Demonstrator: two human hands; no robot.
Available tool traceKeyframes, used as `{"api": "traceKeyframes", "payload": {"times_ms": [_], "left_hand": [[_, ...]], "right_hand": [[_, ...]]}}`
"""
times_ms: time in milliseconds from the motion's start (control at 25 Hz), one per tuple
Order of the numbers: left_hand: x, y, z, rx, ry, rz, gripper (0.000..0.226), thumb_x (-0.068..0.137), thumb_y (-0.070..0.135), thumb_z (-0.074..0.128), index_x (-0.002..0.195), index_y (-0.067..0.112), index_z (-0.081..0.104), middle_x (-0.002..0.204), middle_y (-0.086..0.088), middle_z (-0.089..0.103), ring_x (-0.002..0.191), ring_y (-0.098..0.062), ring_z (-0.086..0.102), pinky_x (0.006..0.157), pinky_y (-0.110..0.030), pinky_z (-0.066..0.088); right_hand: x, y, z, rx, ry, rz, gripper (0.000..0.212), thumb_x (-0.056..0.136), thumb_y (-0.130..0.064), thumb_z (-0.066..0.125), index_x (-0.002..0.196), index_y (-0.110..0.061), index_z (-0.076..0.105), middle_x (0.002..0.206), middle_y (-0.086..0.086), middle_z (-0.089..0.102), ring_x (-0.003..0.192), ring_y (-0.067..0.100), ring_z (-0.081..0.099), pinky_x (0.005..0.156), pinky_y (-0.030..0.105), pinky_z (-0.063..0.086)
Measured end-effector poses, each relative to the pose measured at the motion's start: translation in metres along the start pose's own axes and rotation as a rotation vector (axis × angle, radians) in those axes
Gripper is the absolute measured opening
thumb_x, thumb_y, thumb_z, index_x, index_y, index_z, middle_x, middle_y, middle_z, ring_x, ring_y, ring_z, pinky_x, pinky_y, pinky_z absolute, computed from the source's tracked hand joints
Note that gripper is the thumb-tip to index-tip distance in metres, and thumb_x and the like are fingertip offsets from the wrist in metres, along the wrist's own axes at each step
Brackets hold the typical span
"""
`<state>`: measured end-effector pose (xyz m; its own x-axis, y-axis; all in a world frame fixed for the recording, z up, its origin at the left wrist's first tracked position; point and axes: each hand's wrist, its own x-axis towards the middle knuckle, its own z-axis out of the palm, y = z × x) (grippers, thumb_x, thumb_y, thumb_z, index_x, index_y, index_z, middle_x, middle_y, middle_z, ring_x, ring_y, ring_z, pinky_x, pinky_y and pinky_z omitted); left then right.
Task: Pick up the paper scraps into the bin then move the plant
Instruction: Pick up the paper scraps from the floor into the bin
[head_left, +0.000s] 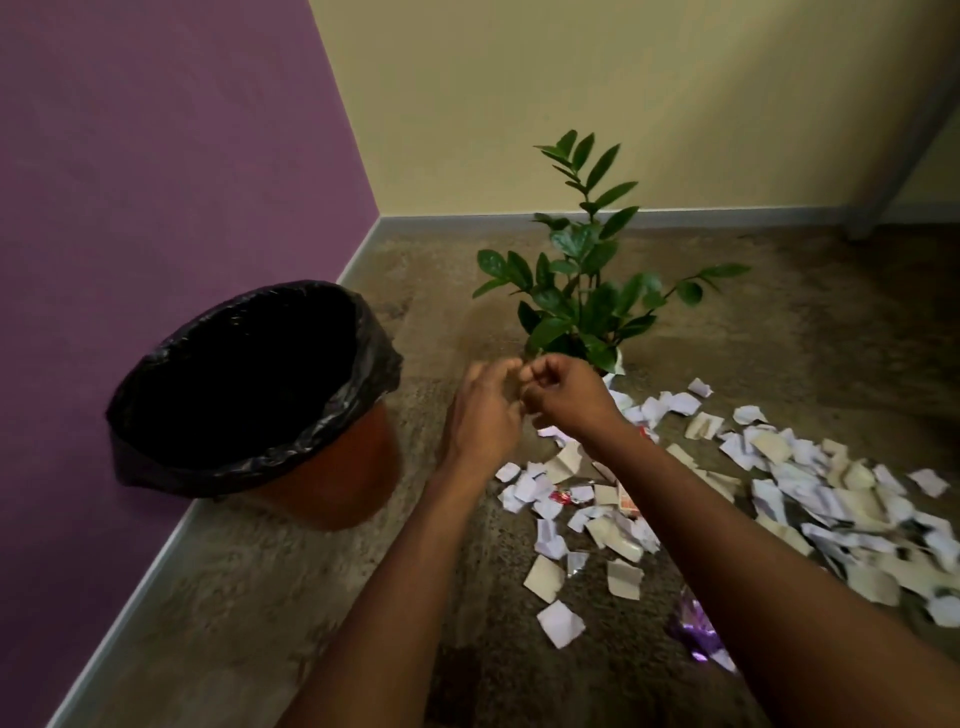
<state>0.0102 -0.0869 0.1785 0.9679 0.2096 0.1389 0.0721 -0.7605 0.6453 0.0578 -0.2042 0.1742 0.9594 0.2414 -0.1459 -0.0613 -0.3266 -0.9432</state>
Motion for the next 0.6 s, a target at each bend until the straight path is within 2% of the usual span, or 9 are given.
{"api": "traceKeyframes", "payload": {"times_ms": [80, 200, 280, 360, 400, 480, 600], "left_hand": [[0.005, -0.008, 0.031, 0.003, -0.130, -0.035, 0.051, 0.085, 0.012, 0.067, 0.133, 0.026, 0.054, 0.132, -0.005, 0.050, 0.105, -0.025, 0.062, 0.089, -0.038, 0.053], [0.012, -0.027, 0.074, 0.047, -0.230, -0.055, 0.050, 0.087, 0.020, 0.067, 0.135, 0.024, 0.053, 0.139, -0.007, 0.046, 0.115, -0.028, 0.057, 0.094, -0.037, 0.050], [0.019, -0.043, 0.102, 0.108, -0.317, -0.028, 0.052, 0.086, 0.022, 0.067, 0.136, 0.021, 0.052, 0.142, -0.008, 0.044, 0.124, -0.029, 0.052, 0.099, -0.039, 0.048], [0.027, -0.056, 0.125, 0.165, -0.381, -0.028, 0.061, 0.083, 0.024, 0.070, 0.139, 0.018, 0.048, 0.147, -0.009, 0.040, 0.130, -0.030, 0.047, 0.102, -0.040, 0.045], [0.031, -0.062, 0.134, 0.198, -0.406, -0.033, 0.066, 0.082, 0.028, 0.072, 0.141, 0.018, 0.045, 0.151, -0.008, 0.035, 0.134, -0.030, 0.042, 0.105, -0.040, 0.042], [0.037, -0.072, 0.151, 0.244, -0.458, -0.064, 0.079, 0.081, 0.036, 0.074, 0.148, 0.019, 0.034, 0.159, -0.006, 0.019, 0.142, -0.029, 0.029, 0.111, -0.039, 0.036], [0.041, -0.087, 0.169, 0.152, -0.456, -0.128, 0.104, 0.077, 0.041, 0.078, 0.155, 0.022, 0.012, 0.163, -0.007, 0.005, 0.148, -0.026, 0.016, 0.114, -0.035, 0.027]], "right_hand": [[0.008, 0.036, -0.018, -0.107, 0.043, 0.075, 0.010, 0.083, -0.005, 0.063, 0.088, -0.014, 0.064, 0.088, 0.013, 0.068, 0.083, 0.031, 0.067, 0.075, 0.046, 0.058], [0.019, 0.084, -0.045, -0.328, 0.043, 0.164, 0.015, 0.079, -0.009, 0.070, 0.093, -0.012, 0.066, 0.099, 0.012, 0.070, 0.095, 0.030, 0.066, 0.084, 0.041, 0.054], [0.027, 0.113, -0.066, -0.442, 0.056, 0.231, 0.022, 0.077, -0.013, 0.073, 0.097, -0.014, 0.065, 0.106, 0.011, 0.069, 0.097, 0.027, 0.064, 0.081, 0.031, 0.050], [0.035, 0.136, -0.090, -0.483, 0.154, 0.298, 0.035, 0.075, -0.019, 0.075, 0.107, -0.012, 0.065, 0.108, 0.013, 0.068, 0.095, 0.026, 0.065, 0.078, 0.025, 0.047], [0.041, 0.146, -0.103, -0.523, 0.220, 0.290, 0.039, 0.074, -0.023, 0.074, 0.110, -0.010, 0.065, 0.110, 0.013, 0.068, 0.099, 0.028, 0.064, 0.082, 0.026, 0.048], [0.058, 0.166, -0.130, -0.620, 0.302, 0.226, 0.043, 0.075, -0.030, 0.072, 0.111, -0.009, 0.065, 0.114, 0.014, 0.065, 0.109, 0.032, 0.060, 0.094, 0.036, 0.047], [0.089, 0.187, -0.157, -0.575, 0.354, 0.272, 0.060, 0.072, -0.033, 0.076, 0.124, -0.015, 0.054, 0.128, 0.015, 0.053, 0.118, 0.034, 0.053, 0.098, 0.047, 0.046]]}}
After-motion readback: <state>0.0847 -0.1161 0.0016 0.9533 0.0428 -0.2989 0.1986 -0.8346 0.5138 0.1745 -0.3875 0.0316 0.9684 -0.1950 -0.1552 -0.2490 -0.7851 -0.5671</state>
